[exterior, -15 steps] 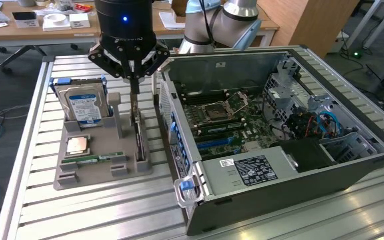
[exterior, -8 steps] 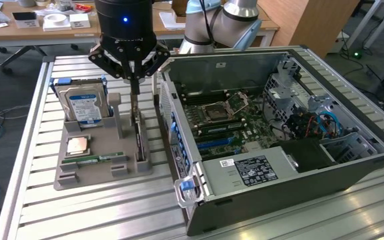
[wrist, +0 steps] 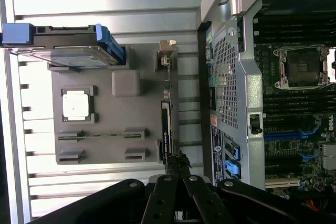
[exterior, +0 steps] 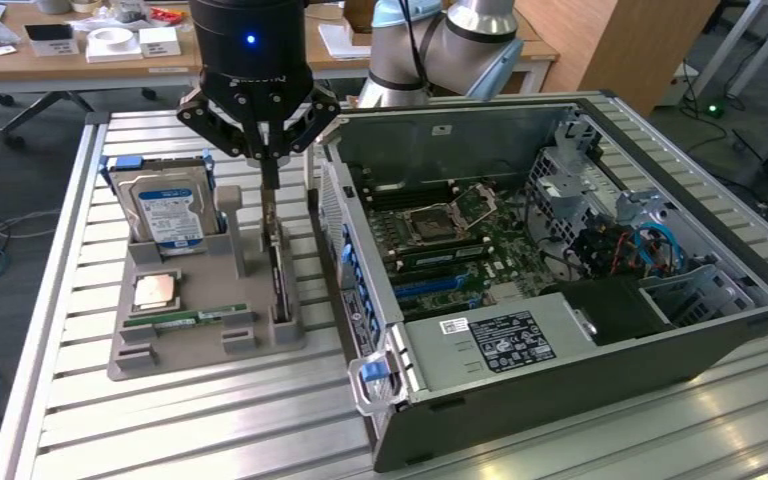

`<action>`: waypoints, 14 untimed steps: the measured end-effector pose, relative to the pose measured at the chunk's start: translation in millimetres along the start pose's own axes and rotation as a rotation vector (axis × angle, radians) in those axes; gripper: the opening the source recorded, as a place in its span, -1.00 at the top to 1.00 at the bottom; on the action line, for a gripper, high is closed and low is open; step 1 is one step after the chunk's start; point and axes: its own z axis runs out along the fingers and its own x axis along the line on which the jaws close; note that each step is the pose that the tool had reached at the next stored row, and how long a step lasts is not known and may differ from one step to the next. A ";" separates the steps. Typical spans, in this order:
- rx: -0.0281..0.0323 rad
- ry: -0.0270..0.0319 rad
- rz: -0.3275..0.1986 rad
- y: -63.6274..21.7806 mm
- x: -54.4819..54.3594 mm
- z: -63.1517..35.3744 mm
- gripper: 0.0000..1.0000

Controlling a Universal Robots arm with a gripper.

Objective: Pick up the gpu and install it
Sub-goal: 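Pick up the gpu and move the gpu toward the slot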

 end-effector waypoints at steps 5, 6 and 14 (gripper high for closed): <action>-0.0001 0.0000 0.000 0.0 0.0 0.0 0.79; 0.0000 0.0000 0.000 0.0 0.0 0.0 0.77; 0.0000 0.0000 0.000 0.0 0.0 0.0 0.17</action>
